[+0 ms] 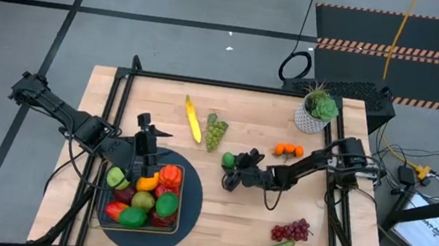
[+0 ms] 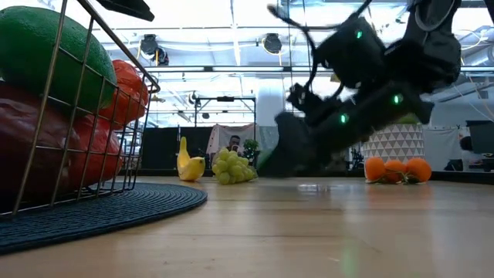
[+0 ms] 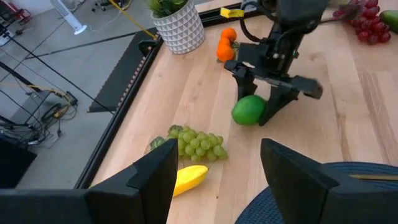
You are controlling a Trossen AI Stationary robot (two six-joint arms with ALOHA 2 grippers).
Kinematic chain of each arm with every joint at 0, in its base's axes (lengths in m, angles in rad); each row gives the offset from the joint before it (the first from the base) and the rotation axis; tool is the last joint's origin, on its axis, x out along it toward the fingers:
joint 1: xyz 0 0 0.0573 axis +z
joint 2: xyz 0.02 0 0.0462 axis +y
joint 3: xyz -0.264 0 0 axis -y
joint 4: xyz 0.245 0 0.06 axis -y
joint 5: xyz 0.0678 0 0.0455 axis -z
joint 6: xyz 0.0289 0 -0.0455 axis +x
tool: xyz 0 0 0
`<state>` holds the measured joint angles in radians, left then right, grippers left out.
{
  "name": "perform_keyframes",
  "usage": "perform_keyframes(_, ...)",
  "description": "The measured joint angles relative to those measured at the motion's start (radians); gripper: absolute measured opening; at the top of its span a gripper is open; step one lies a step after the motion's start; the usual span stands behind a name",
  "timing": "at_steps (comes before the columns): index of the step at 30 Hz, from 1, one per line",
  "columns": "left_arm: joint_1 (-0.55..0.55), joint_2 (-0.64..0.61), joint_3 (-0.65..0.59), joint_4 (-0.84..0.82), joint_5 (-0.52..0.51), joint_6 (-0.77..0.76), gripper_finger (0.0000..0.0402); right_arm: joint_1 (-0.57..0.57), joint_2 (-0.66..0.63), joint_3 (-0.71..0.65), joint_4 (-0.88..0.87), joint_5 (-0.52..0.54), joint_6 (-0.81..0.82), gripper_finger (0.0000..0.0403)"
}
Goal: Build produce basket
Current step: Put the lime into the gold wire basket
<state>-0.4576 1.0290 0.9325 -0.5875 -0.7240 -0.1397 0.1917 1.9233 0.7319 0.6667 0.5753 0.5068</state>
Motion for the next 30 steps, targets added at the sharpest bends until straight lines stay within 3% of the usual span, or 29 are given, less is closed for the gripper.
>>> perform_keyframes(3,0.0,0.0,0.0,0.006,0.0,0.0,0.0228,0.0,-0.067,0.0,-0.021,-0.041,-0.066,0.0223)
perform_keyframes(15,0.0,0.007,0.0,0.138,0.049,0.044,0.0228,0.032,-0.403,-0.047,-0.171,-0.391,-0.205,0.0227)
perform_keyframes(30,0.031,0.107,0.0,0.198,0.054,0.137,0.0228,0.082,-0.731,-0.205,-0.171,-0.387,-0.436,0.0228)
